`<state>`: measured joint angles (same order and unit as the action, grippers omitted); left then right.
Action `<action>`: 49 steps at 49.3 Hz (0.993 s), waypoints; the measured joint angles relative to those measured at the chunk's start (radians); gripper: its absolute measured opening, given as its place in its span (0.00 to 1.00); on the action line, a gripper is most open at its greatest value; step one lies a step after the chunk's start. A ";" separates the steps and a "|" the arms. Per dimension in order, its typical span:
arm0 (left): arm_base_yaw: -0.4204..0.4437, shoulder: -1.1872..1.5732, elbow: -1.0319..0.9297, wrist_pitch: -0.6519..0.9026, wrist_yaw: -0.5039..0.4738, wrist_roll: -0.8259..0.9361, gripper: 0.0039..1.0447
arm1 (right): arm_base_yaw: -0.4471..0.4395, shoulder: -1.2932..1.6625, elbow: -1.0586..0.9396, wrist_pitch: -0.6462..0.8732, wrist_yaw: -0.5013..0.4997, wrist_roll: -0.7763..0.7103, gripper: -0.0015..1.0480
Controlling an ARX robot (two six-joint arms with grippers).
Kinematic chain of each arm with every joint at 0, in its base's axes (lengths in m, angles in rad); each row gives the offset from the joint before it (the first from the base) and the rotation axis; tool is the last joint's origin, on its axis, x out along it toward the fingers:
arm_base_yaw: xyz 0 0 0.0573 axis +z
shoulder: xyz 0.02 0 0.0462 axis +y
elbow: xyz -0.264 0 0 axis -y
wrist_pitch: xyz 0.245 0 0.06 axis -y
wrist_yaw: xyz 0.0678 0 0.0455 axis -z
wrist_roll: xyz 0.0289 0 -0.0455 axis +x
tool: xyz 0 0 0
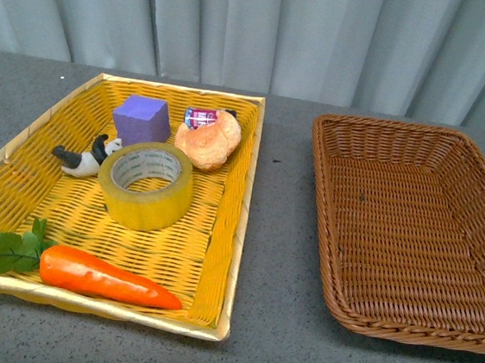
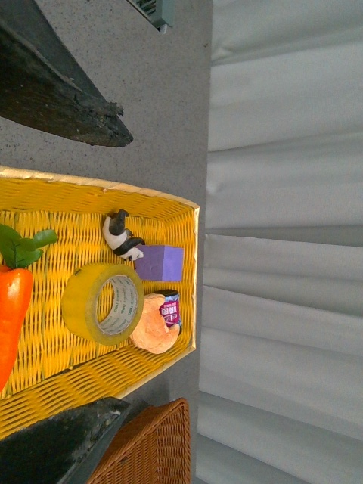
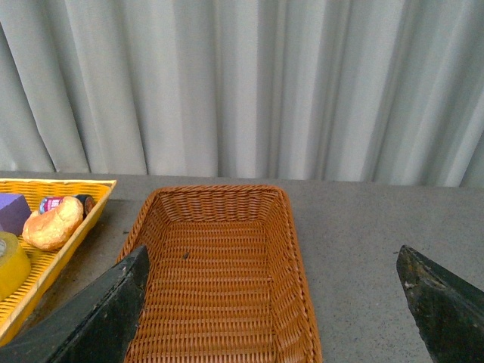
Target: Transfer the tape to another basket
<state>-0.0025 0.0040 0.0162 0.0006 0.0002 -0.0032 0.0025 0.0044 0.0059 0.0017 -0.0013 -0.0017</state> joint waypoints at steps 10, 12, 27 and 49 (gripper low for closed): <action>0.000 0.000 0.000 0.000 0.000 0.000 0.94 | 0.000 0.000 0.000 0.000 0.000 0.000 0.91; 0.000 0.000 0.000 0.000 0.000 0.000 0.94 | 0.000 0.000 0.000 0.000 0.000 0.000 0.91; 0.000 0.000 0.000 0.000 0.000 0.000 0.94 | 0.000 0.000 0.000 0.000 0.000 0.000 0.91; 0.000 0.000 0.000 0.000 0.000 0.000 0.94 | 0.000 0.000 0.000 0.000 0.000 0.000 0.91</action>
<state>-0.0025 0.0040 0.0162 0.0006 0.0002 -0.0032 0.0025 0.0044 0.0059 0.0017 -0.0013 -0.0021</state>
